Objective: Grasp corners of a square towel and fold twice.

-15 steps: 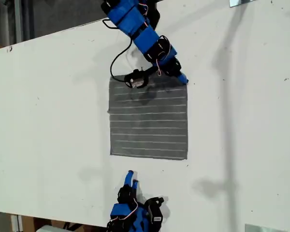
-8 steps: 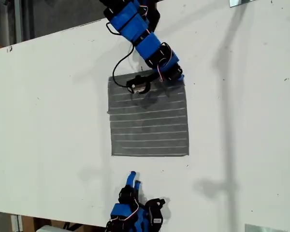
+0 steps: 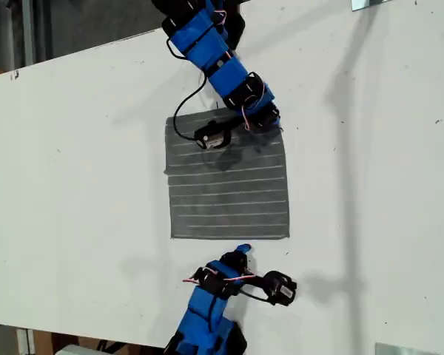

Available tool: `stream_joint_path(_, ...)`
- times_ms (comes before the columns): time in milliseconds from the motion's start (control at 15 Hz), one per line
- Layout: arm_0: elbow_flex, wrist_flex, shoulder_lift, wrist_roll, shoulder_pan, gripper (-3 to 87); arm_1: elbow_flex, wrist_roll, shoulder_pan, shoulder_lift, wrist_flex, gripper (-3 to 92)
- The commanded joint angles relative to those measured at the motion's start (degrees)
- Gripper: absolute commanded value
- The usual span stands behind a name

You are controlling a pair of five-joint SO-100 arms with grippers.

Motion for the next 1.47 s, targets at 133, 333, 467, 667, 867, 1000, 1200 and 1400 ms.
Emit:
stream_joint_path(133,-17.23,-4.92,-13.97,0.26,5.71,28.2,-0.62,0.18,-0.35,-1.76,-0.62,-0.2)
stream_joint_path(333,-17.23,-10.28,-16.61,0.88,6.77,28.4,-0.62,0.35,-0.35,-2.46,-1.32,-0.2)
stream_joint_path(467,-17.49,-15.64,-19.16,2.02,7.03,28.4,-0.79,0.35,-0.53,-2.46,-1.49,-0.2)
stream_joint_path(667,-19.34,-22.5,-25.84,3.43,6.68,12.1,-2.11,0.7,-1.14,-2.46,-0.18,-0.2)
stream_joint_path(867,-26.81,-19.34,-30.85,3.43,7.47,-0.2,-6.94,0.7,-1.32,-3.43,4.22,-0.2)
stream_joint_path(1000,-30.59,-12.57,-30.94,1.67,7.73,-0.2,-11.16,0.53,-1.05,-3.87,7.73,-0.2)
stream_joint_path(1200,-36.12,-4.75,-29.88,5.71,7.91,-0.2,-13.54,0.97,-1.05,-3.16,10.63,-0.2)
stream_joint_path(1400,-40.08,6.5,-29.62,-2.11,9.49,-0.2,-16.79,1.05,-1.76,-1.85,13.27,-0.2)
